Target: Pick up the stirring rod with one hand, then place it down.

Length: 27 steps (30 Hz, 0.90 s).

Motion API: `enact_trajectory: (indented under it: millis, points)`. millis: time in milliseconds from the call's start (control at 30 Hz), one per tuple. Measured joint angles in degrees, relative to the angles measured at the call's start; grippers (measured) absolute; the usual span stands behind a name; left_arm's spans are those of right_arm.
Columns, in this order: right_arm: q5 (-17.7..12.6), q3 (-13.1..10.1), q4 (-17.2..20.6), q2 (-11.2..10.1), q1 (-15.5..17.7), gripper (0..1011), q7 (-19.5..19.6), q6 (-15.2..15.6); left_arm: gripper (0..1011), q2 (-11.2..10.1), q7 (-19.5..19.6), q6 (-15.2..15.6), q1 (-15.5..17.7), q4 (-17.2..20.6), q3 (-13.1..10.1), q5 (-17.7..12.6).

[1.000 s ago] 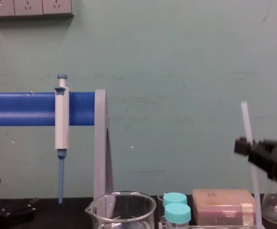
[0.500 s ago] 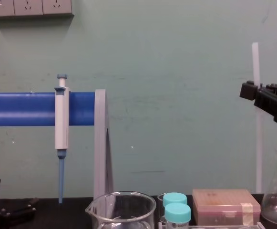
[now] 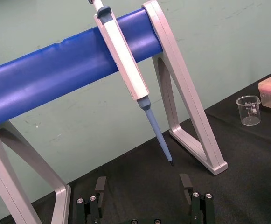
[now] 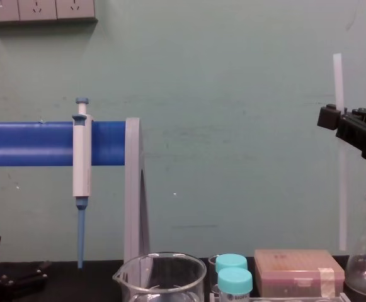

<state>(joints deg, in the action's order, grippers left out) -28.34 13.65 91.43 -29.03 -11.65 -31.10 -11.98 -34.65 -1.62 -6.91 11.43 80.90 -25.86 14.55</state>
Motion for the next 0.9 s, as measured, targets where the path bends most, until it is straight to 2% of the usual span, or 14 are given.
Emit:
enact_trajectory:
  millis: [900]
  points:
    - [0.0, 1.0, -1.4, 0.6, -0.7, 72, -0.3, 0.8, 1000, 0.0, 0.0, 0.0, 0.0, 0.0, 0.0, 0.0]
